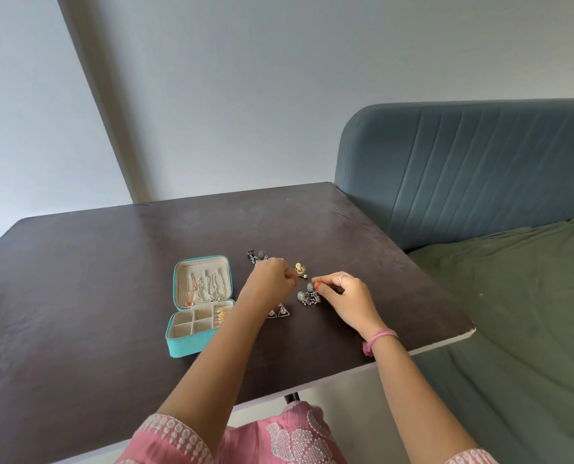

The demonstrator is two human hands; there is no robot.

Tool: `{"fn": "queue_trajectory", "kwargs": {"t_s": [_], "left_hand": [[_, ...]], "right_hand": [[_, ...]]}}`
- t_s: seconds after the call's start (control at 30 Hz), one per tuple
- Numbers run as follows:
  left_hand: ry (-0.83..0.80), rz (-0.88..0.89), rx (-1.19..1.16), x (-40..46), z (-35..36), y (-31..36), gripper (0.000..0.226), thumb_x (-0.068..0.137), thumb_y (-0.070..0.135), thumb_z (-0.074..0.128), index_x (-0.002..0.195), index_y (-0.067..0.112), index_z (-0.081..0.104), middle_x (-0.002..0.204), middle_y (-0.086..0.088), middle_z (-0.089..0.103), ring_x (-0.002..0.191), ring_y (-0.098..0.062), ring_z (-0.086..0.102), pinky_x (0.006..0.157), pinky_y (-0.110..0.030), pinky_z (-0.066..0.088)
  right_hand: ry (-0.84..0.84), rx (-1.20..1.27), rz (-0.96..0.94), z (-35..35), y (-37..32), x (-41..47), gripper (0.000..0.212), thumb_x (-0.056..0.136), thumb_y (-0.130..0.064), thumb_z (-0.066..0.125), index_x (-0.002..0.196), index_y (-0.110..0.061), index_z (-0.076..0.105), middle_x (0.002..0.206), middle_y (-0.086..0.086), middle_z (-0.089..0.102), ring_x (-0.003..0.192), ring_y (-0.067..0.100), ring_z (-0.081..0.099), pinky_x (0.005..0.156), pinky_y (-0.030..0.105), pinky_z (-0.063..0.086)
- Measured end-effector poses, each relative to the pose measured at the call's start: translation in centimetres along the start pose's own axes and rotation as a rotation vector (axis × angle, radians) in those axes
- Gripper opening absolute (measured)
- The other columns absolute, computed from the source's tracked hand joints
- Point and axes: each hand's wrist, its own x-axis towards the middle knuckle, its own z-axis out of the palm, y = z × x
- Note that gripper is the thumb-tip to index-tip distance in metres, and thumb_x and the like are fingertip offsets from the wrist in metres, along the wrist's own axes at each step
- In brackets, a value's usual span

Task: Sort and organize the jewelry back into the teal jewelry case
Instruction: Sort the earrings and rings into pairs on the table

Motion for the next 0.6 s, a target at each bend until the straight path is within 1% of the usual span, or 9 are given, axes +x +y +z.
{"fn": "queue_trajectory", "kwargs": {"t_s": [0.03,0.1,0.2,0.27,0.33,0.4,0.43,0.53,0.6], "left_hand": [[0.02,-0.002,-0.015,-0.3,-0.6,-0.1,0.019,0.086,0.01,0.058,0.096,0.011,0.074,0.097,-0.008,0.072,0.097,-0.025,0.063,0.085,-0.032,0.051],[0.071,-0.001,-0.038,-0.9,-1.9,-0.4,0.021,0.086,0.008,0.058,0.099,0.012,0.074,0.099,-0.006,0.072,0.098,-0.022,0.063,0.083,-0.025,0.048],[0.122,0.014,-0.042,-1.8,-3.5,-1.1,0.022,0.086,0.008,0.058,0.1,0.012,0.074,0.098,-0.004,0.072,0.096,-0.02,0.064,0.069,-0.013,0.036],[0.134,0.01,-0.048,-2.3,-4.3,-1.6,0.021,0.086,0.007,0.058,0.1,0.011,0.074,0.096,-0.004,0.073,0.091,-0.019,0.065,0.065,-0.01,0.032],[0.122,0.007,-0.053,-2.7,-4.9,-2.0,0.021,0.086,0.006,0.058,0.099,0.011,0.074,0.093,-0.005,0.073,0.085,-0.019,0.066,0.069,-0.012,0.038],[0.087,0.001,-0.054,-3.0,-5.3,-2.4,0.021,0.086,0.005,0.057,0.098,0.011,0.073,0.09,-0.008,0.073,0.078,-0.018,0.063,0.077,-0.022,0.047],[0.069,-0.001,-0.05,-3.0,-5.4,-2.7,0.021,0.085,0.005,0.057,0.098,0.011,0.073,0.089,-0.009,0.073,0.076,-0.016,0.062,0.078,-0.025,0.049],[0.006,-0.001,0.009,-2.7,-5.3,-3.3,0.021,0.085,0.007,0.058,0.099,0.011,0.073,0.089,-0.009,0.073,0.08,-0.018,0.064,0.077,-0.024,0.048],[-0.034,0.007,0.061,-2.4,-5.0,-3.1,0.02,0.086,0.009,0.059,0.101,0.011,0.072,0.094,-0.009,0.073,0.084,-0.02,0.065,0.075,-0.023,0.046]], "right_hand": [[0.022,0.043,0.003,0.0,-0.1,-0.1,0.013,0.089,-0.023,0.066,0.098,-0.025,0.075,0.096,-0.011,0.067,0.091,0.003,0.063,0.076,0.011,0.044],[0.077,0.16,0.036,-0.2,-0.3,-0.2,0.013,0.089,-0.018,0.066,0.097,-0.022,0.075,0.095,-0.01,0.069,0.092,0.005,0.065,0.077,0.009,0.045],[0.146,0.321,0.108,-0.4,-0.9,-0.7,0.013,0.089,-0.016,0.066,0.095,-0.024,0.074,0.099,-0.007,0.071,0.092,0.001,0.065,0.078,0.008,0.045],[0.19,0.38,0.137,-0.4,-1.4,-1.3,0.013,0.089,-0.016,0.065,0.095,-0.025,0.073,0.099,-0.007,0.071,0.09,-0.001,0.065,0.077,0.009,0.047],[0.232,0.403,0.151,-0.1,-2.2,-2.1,0.012,0.09,-0.018,0.065,0.094,-0.026,0.073,0.095,-0.009,0.071,0.085,-0.003,0.064,0.073,0.009,0.047],[0.265,0.407,0.163,0.5,-3.0,-3.1,0.012,0.09,-0.018,0.065,0.094,-0.026,0.073,0.09,-0.01,0.072,0.078,-0.004,0.064,0.07,0.011,0.047],[0.278,0.405,0.175,0.9,-3.4,-3.5,0.012,0.09,-0.018,0.064,0.094,-0.024,0.074,0.087,-0.011,0.072,0.073,-0.004,0.063,0.067,0.013,0.047],[0.258,0.343,0.176,2.1,-4.8,-4.6,0.014,0.09,-0.015,0.062,0.095,-0.022,0.073,0.079,-0.008,0.071,0.059,-0.001,0.062,0.056,0.019,0.049],[0.217,0.256,0.151,3.1,-5.4,-4.9,0.014,0.09,-0.013,0.062,0.095,-0.019,0.073,0.079,-0.004,0.071,0.054,0.003,0.063,0.051,0.022,0.052]]}}
